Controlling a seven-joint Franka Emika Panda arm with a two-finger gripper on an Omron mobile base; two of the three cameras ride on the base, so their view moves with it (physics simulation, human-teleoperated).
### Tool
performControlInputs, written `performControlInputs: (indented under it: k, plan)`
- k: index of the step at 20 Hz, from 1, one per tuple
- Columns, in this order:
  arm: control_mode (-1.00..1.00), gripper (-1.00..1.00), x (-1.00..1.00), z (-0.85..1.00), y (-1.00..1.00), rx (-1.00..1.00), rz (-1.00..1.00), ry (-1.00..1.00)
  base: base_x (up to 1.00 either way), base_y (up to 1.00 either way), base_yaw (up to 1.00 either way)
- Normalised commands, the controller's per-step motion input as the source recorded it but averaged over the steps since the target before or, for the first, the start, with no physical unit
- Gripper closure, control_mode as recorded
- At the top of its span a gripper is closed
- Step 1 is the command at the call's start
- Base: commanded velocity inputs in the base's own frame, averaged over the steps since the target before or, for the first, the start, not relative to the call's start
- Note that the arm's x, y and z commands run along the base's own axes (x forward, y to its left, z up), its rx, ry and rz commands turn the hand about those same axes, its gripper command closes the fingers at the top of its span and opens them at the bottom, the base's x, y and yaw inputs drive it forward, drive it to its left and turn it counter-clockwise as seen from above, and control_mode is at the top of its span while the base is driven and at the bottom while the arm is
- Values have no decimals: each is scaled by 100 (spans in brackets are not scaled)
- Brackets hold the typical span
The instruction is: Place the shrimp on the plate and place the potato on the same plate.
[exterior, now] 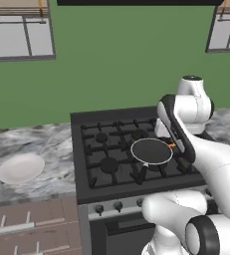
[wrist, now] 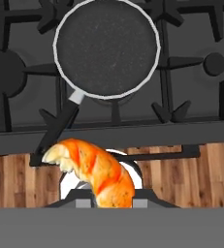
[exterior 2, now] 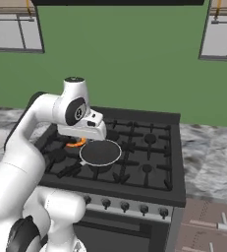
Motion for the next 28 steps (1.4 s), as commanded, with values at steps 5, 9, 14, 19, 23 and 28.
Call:
performControlInputs:
  k: [5,9,14,19,23,28]
  plan:
    - [100,100,0,0,0,0,0,0,-22,85,-2]
    - [100,100,0,0,0,0,0,0,-25,100,-2]
    - [100,100,0,0,0,0,0,0,-23,100,0]
    - [100,100,0,0,0,0,0,0,-3,89,0]
    - [100,100,0,0,0,0,0,0,7,26,0]
    - [100,100,0,0,0,0,0,0,28,29,0]
